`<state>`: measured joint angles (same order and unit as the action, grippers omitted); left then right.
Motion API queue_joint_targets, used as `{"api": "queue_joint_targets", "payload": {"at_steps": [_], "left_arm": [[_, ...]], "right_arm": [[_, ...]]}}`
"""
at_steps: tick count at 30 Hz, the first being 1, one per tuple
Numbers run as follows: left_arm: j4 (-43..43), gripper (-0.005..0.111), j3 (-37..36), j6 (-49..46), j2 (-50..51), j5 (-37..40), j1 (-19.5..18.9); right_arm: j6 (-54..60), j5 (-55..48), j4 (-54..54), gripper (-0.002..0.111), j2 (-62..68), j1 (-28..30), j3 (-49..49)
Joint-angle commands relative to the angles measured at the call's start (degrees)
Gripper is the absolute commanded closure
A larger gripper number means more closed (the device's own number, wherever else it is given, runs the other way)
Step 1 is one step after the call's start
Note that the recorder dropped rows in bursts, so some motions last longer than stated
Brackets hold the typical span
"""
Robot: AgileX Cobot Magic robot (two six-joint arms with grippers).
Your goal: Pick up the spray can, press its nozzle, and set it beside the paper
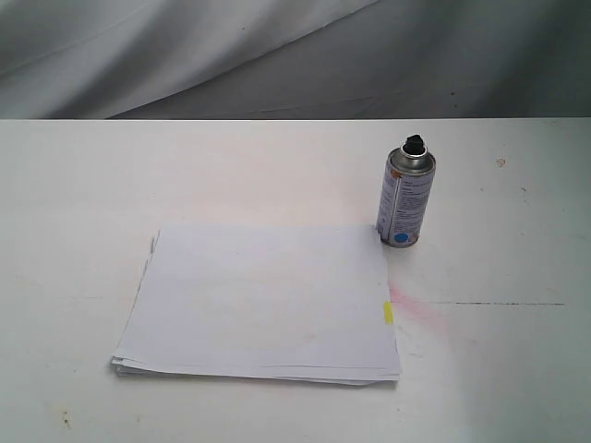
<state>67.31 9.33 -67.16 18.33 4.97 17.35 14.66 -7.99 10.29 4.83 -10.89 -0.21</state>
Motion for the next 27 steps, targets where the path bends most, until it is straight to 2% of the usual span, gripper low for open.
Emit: {"api": "queue_joint_targets", "payload": {"at_steps": [1, 6, 16, 27], "left_arm": [[-24.7, 0.107, -2.5, 27.9, -3.2, -2.4, 0.2], [-34.2, 0.107, -5.4, 34.3, -7.3, -1.6, 0.2], [-34.8, 0.107, -9.3, 35.4, -15.8, 1.8, 0.2], [-36.8, 0.107, -9.3, 35.6, -17.7, 12.8, 0.2]], "right_arm": [[-0.1, 0.2, -0.5, 0.108, 0.1, 0.1, 0.2], [-0.1, 0.2, -0.5, 0.108, 0.1, 0.1, 0.2], [-0.1, 0.2, -0.5, 0.108, 0.1, 0.1, 0.2], [-0.1, 0.2, -0.5, 0.108, 0.1, 0.1, 0.2]]}}
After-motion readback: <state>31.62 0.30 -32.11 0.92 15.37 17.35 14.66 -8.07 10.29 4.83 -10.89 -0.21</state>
